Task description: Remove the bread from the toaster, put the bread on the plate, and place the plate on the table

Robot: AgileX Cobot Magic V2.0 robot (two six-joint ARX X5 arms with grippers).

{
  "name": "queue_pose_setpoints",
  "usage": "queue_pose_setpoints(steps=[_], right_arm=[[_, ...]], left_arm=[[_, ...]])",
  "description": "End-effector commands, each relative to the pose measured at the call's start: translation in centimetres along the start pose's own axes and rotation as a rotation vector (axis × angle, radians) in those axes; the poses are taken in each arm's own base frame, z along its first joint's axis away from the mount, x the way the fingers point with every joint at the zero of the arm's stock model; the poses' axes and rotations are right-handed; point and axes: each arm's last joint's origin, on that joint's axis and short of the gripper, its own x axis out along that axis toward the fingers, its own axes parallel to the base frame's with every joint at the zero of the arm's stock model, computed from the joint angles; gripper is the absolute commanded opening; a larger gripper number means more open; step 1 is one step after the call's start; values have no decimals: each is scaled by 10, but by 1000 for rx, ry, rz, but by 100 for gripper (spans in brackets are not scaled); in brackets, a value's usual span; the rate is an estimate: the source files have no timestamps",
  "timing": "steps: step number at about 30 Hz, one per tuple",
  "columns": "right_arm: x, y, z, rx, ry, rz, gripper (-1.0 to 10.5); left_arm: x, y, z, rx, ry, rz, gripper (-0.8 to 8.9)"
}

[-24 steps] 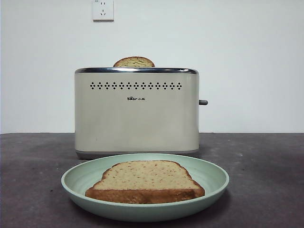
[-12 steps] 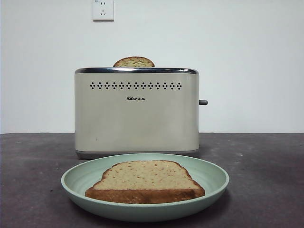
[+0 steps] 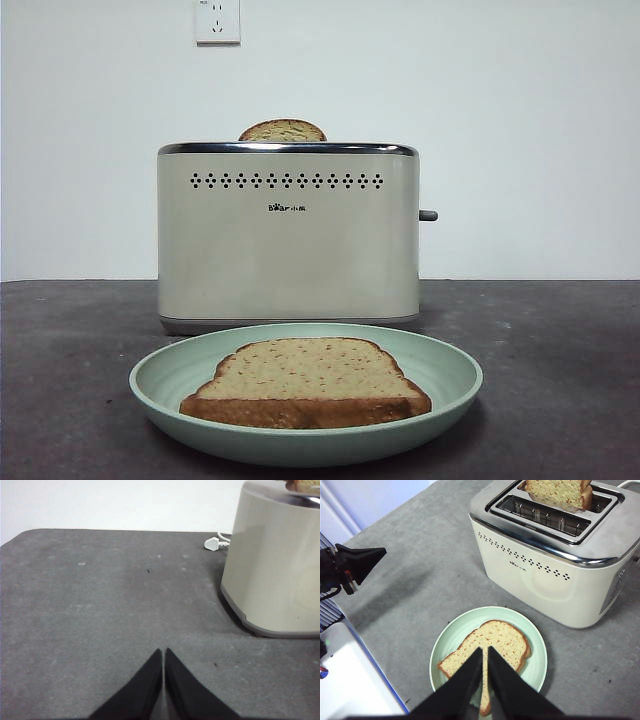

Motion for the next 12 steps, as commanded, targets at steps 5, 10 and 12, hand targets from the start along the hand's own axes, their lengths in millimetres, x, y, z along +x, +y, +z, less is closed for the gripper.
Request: queue_pose_setpoints(steps=[5, 10, 12], right_arm=[[-1, 2, 3, -1, -11, 9, 4], [-1, 2, 3, -1, -11, 9, 4], [-1, 2, 3, -1, -11, 10, 4]], left_arm=[[1, 0, -7, -66, 39, 2, 7], [1, 0, -7, -66, 39, 2, 7], [1, 0, -7, -66, 39, 2, 7]])
